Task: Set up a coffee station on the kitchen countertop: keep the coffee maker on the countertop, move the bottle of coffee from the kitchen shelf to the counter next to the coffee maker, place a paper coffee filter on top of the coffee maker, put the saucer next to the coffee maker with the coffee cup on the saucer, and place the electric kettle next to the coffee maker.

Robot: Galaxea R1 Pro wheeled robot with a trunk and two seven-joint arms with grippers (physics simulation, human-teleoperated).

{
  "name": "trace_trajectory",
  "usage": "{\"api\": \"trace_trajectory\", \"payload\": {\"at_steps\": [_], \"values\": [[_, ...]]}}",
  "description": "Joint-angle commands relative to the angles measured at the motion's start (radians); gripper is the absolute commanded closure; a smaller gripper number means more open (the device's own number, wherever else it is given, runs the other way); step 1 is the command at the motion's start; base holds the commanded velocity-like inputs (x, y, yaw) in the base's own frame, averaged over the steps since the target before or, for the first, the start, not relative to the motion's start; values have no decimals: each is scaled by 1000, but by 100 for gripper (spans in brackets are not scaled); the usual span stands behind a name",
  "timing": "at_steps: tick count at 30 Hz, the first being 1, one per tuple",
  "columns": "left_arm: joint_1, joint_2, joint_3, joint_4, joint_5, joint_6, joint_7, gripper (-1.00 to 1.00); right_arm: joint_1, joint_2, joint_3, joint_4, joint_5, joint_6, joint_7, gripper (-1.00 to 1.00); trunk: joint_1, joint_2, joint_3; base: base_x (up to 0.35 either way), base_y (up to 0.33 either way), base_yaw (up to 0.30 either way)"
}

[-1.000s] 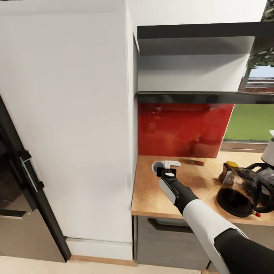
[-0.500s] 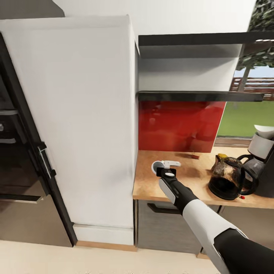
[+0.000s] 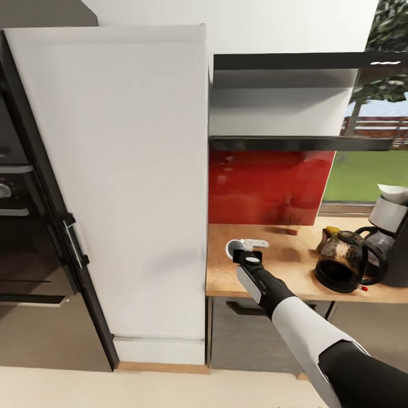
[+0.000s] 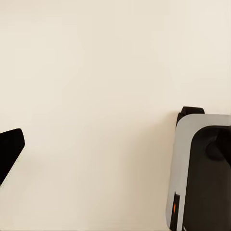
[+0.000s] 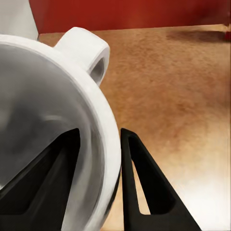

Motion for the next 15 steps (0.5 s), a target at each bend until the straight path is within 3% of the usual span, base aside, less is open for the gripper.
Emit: {"api": "trace_trajectory", "payload": {"at_steps": [1, 10, 15], "values": [[0, 0, 9, 1, -10, -4, -1, -100, -1, -1, 6, -1, -5, 4, -6, 100, 1, -2, -1, 0, 38, -243], [0, 0, 9, 1, -10, -4, -1, -100, -1, -5, 7, -1, -5, 7, -5, 100, 1, -2, 7, 0, 8, -258], [0, 0, 9, 1, -10, -5, -2, -100, 0, -26, 9, -3, -5, 24, 18, 100, 1, -2, 11, 0, 0, -263]]}}
